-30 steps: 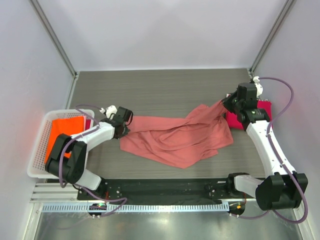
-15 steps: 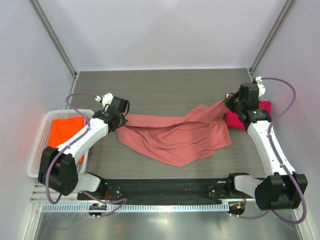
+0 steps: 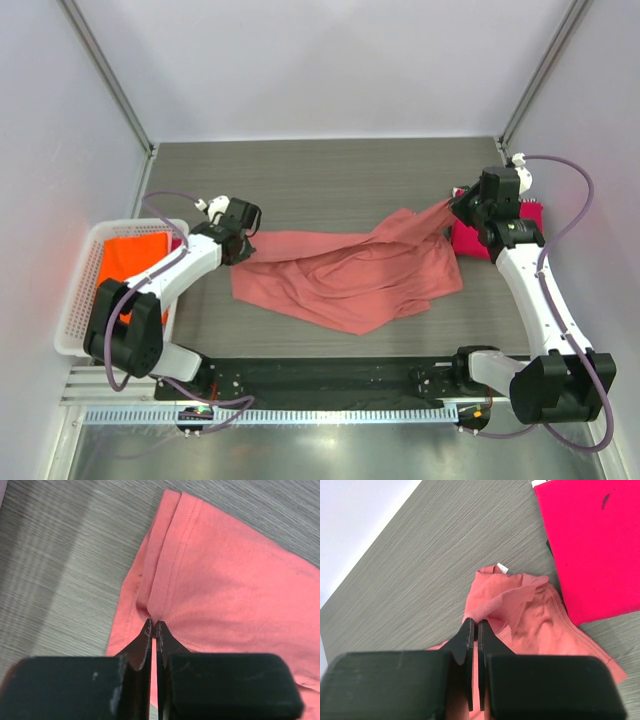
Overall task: Fold and stack the t-shirts
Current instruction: Flatten the tshirt out
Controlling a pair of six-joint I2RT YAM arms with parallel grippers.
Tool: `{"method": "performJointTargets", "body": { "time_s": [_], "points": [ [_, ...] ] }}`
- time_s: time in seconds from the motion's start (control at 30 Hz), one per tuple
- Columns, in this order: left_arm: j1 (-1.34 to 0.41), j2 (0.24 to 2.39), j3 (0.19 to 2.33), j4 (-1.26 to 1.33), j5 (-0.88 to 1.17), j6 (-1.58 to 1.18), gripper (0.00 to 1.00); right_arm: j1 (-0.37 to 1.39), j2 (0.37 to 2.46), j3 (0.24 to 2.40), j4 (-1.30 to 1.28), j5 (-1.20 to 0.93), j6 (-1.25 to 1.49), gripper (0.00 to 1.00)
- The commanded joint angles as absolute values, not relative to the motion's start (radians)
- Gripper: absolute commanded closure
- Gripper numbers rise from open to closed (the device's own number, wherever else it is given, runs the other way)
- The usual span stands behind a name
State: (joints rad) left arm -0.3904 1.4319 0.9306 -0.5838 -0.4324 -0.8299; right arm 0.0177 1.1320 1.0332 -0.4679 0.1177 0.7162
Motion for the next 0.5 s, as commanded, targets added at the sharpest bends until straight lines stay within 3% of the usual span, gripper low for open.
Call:
{"method": "performJointTargets", "body": {
  "time_s": [0.0, 0.13, 0.27, 0.47],
  "points": [
    [-0.387, 1.408, 0.939, -0.554, -0.431, -0.830, 1.00, 0.012, 1.108, 1.049, -0.451, 0.136, 0.693, 0.99],
    [-0.339, 1.413, 0.975, -0.531, -0.379, -0.830, 1.00, 0.012, 1.178, 1.039, -0.373, 0.074, 0.683, 0.99],
    [-0.206, 1.518, 1.092, -0.489, -0.142, -0.844, 1.00, 0.012, 1.301, 1.123, -0.315, -0.035, 0.676, 0.99],
    [-0.150, 1.635, 1.494, -0.624, -0.101, -0.836, 1.00, 0.012, 1.481, 1.420, -0.290, -0.153, 0.686, 0.99]
  ]
}}
